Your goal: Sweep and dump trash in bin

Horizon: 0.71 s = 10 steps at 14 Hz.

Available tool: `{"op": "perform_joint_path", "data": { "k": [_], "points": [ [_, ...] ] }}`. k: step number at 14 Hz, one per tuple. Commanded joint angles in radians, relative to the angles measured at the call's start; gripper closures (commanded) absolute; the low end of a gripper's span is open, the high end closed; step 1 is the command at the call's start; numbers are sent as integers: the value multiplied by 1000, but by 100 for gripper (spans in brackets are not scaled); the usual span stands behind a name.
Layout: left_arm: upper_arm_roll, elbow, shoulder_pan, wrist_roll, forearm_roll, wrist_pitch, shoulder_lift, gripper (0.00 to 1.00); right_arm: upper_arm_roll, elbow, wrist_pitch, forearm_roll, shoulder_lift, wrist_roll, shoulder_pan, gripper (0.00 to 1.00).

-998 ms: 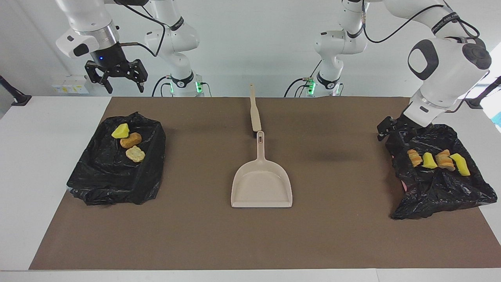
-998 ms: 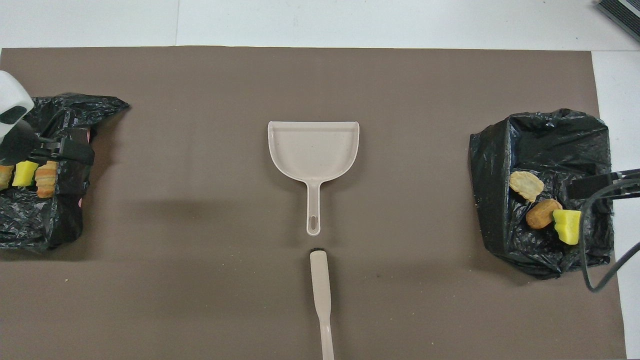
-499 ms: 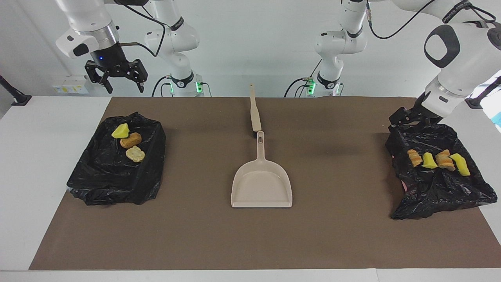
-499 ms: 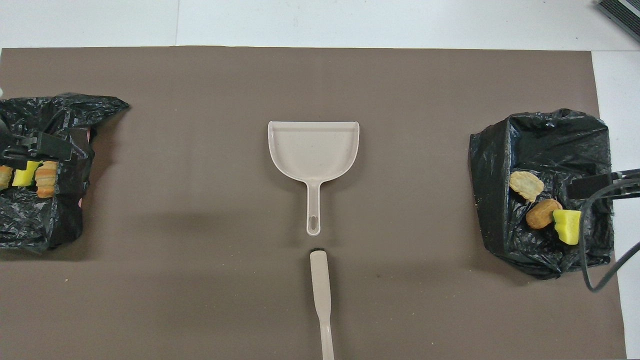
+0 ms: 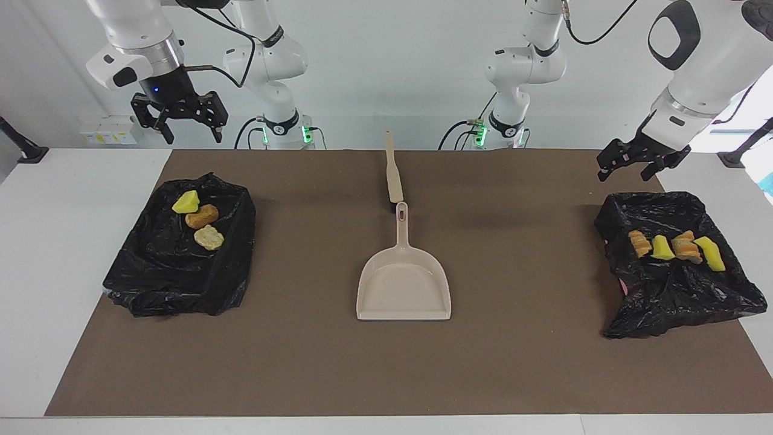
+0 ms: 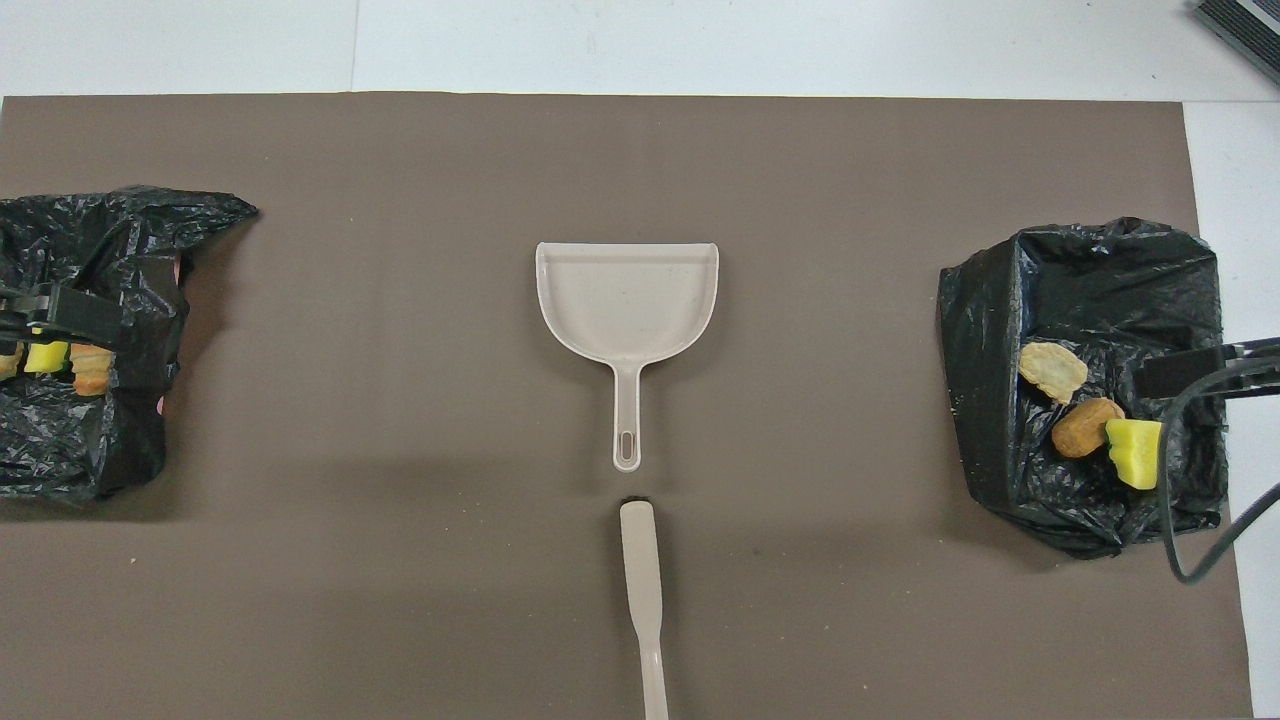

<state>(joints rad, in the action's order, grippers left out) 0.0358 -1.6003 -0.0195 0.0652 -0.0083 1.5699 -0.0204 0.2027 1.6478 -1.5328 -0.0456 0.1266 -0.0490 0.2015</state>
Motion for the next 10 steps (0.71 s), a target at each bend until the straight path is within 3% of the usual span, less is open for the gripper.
{"op": "perform_joint_path", "data": {
  "k": [1,10],
  "points": [
    [3,-39,-4,27,17,-1,34,0,-6,3,5,0,11,14,-8,0],
    [3,-17,-11,56,16,9,27,0,-6,3,6,3,11,14,-8,0]
  ]
}}
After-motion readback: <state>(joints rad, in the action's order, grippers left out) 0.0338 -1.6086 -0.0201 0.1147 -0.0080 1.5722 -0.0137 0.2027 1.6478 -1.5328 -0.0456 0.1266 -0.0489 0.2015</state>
